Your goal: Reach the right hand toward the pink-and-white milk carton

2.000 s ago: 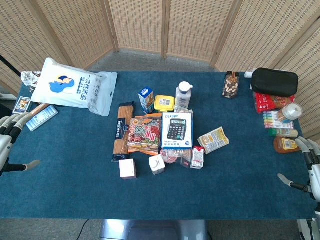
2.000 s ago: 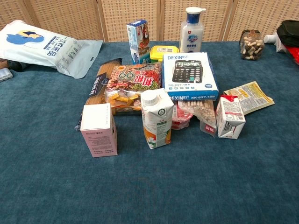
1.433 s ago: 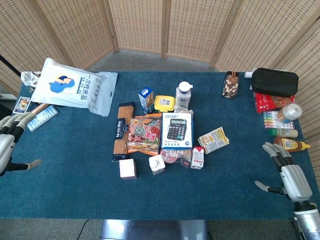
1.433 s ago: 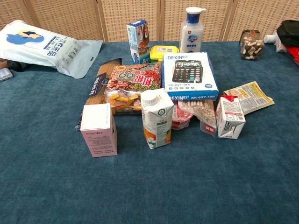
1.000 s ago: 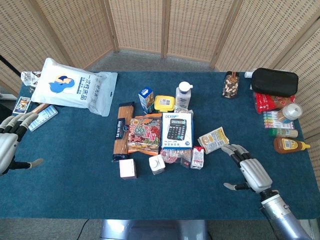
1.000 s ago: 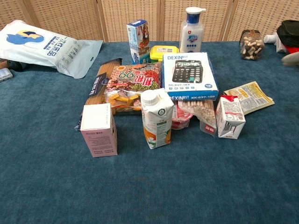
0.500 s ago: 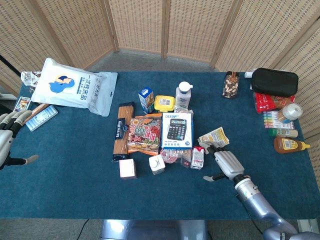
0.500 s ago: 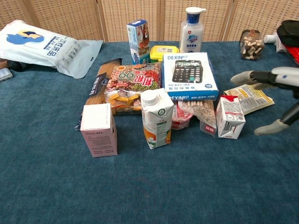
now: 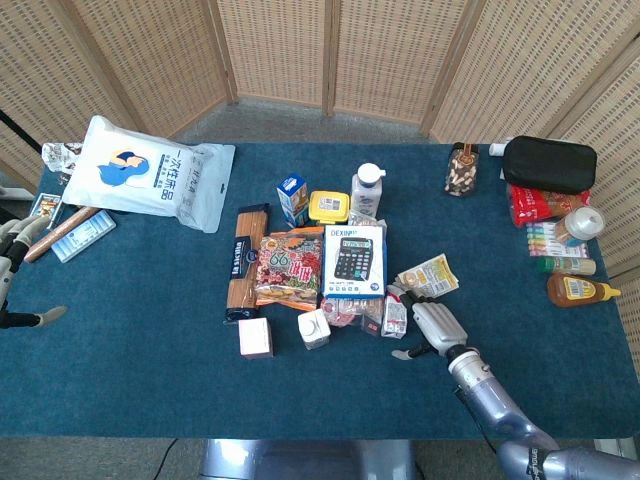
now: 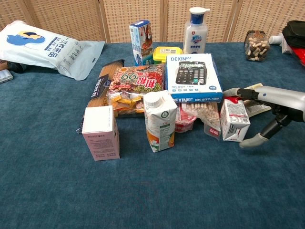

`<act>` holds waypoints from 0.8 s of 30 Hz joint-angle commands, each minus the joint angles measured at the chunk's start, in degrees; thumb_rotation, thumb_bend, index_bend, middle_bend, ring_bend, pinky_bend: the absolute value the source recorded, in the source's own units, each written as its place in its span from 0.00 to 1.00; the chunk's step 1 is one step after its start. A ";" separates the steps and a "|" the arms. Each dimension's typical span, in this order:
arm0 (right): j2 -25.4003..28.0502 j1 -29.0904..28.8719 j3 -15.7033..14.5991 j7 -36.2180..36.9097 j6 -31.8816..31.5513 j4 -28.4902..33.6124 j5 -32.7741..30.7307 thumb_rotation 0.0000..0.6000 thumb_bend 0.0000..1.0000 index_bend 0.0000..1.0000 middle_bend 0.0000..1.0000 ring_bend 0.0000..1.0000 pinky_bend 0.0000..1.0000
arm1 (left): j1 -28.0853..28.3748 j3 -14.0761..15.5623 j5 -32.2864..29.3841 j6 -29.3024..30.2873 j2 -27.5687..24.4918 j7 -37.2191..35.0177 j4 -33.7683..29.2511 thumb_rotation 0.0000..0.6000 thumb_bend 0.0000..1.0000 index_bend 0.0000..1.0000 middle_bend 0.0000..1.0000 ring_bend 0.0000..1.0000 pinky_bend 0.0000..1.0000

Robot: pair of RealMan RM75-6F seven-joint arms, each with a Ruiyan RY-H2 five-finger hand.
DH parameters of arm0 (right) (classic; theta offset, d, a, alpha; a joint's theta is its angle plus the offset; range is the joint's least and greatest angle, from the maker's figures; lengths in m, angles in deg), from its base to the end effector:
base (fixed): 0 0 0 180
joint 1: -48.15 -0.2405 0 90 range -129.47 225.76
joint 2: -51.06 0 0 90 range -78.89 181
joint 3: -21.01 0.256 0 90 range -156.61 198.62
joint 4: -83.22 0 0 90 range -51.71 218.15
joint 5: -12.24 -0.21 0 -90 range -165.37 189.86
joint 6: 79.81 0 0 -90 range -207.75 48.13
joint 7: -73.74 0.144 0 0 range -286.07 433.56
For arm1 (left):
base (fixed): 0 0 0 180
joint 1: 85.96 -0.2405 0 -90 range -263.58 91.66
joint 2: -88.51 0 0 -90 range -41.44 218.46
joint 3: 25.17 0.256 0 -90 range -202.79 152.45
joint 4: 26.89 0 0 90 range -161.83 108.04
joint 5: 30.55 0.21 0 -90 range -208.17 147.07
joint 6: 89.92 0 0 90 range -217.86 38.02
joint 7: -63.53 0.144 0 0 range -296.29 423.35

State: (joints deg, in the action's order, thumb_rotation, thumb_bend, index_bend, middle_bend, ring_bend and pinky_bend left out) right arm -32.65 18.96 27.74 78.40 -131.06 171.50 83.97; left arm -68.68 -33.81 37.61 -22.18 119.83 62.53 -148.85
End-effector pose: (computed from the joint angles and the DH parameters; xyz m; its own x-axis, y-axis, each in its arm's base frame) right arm -0.2190 -0.2838 -0.0093 0.0943 -0.4868 0.8684 -0.9888 -0.1468 0.0251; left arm -0.2179 0.2353 0.2563 0.3691 0.1320 0.9200 0.9266 0.0240 -0.3752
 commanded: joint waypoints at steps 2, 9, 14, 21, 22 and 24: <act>-4.28 0.32 0.60 1.27 -2.75 -4.37 0.65 1.00 0.00 0.02 0.24 0.25 0.22 | -0.32 0.01 0.01 0.25 -0.46 -0.41 0.10 1.00 0.01 0.00 0.00 0.00 0.00; -8.04 1.22 0.41 2.99 -7.08 -8.95 3.60 1.00 0.00 0.45 0.79 0.76 0.60 | -0.78 0.01 0.05 0.53 -1.00 -1.40 0.65 1.00 0.01 0.00 0.00 0.00 0.00; -7.46 2.04 0.31 3.38 -8.85 -8.54 4.32 1.00 0.00 0.52 0.85 0.81 0.65 | -1.13 0.17 0.74 0.59 -1.12 -2.18 0.98 1.00 0.01 0.00 0.00 0.00 0.00; 0.99 5.37 1.00 1.16 -16.21 1.03 6.62 1.00 0.00 0.52 0.85 0.81 0.65 | -1.48 0.09 1.51 0.58 -1.45 -4.31 1.63 1.00 0.01 0.00 0.00 0.00 0.00; 3.15 5.84 1.41 0.65 -17.43 3.64 7.07 1.00 0.00 0.52 0.85 0.81 0.65 | -1.50 0.10 1.72 0.48 -1.50 -4.63 1.69 1.00 0.01 0.00 0.00 0.00 0.00; 6.42 6.36 2.30 -0.18 -19.13 7.79 7.69 1.00 0.00 0.52 0.85 0.81 0.65 | -1.54 0.13 2.13 0.37 -1.56 -5.06 1.69 1.00 0.01 0.00 0.00 0.00 0.00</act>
State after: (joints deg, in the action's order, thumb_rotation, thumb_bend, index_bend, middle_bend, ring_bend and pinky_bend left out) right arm -31.12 23.83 28.86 79.73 -146.90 173.63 90.36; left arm -70.19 -33.69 39.63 -21.75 118.31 57.58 -147.18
